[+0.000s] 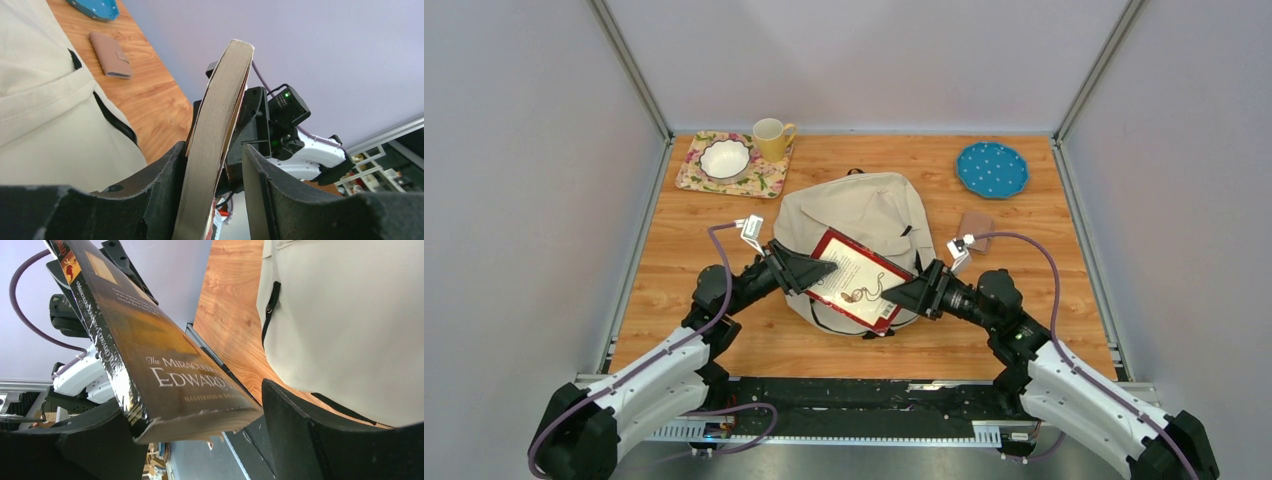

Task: Pack the student bag
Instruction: Pick up the book from the center of the board.

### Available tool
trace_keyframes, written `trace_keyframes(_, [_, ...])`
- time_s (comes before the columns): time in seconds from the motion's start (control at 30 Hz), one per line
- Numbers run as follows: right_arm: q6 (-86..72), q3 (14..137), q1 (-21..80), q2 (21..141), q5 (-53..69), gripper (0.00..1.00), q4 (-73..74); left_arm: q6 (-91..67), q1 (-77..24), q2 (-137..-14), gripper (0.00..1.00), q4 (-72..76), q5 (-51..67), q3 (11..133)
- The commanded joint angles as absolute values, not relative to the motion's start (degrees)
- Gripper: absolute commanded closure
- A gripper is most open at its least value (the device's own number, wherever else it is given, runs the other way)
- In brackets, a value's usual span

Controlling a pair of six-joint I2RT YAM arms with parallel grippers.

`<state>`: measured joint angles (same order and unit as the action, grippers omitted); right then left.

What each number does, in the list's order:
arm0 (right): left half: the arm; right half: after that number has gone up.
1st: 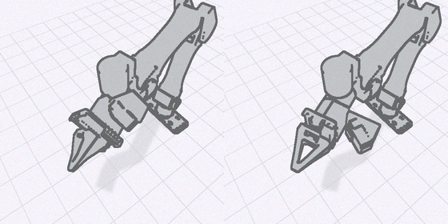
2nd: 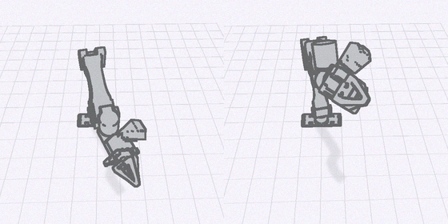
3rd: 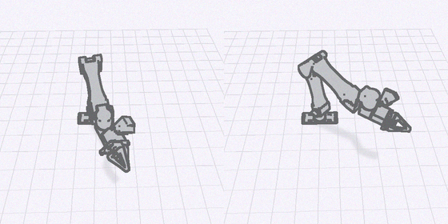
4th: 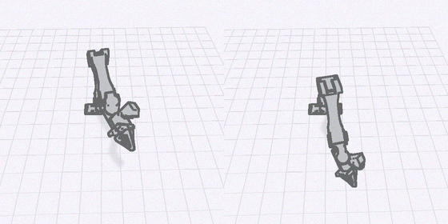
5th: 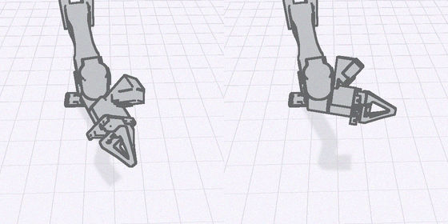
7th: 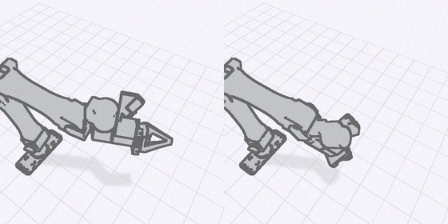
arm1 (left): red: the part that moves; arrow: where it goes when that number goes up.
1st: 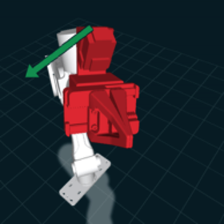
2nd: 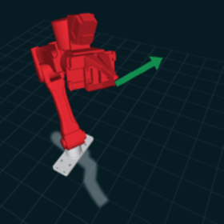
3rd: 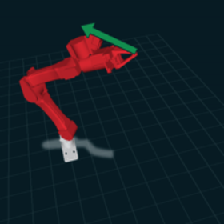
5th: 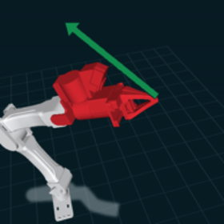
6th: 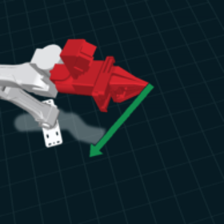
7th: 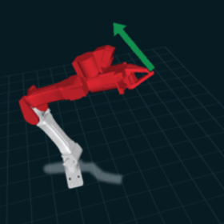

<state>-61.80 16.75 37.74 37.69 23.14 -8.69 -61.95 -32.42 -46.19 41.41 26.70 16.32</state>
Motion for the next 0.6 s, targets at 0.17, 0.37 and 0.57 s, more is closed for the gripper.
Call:
trace_keyframes(0.17, [-63.0,20.2,38.1,43.5,26.5,0.60,-21.7,-72.0,-32.4,-51.8,1.00,60.3,27.6,13.6])
trace_keyframes(0.37, [-59.9,21.5,38.1,37.6,23.4,1.00,-12.4,-61.4,-32.2,-48.3,0.58,40.9,26.5,17.4])
trace_keyframes(0.57, [-55.3,24.8,37.9,23.1,4.9,1.00,13.4,-38.8,-32.2,-42.8,0.26,-1.6,13.0,29.3])
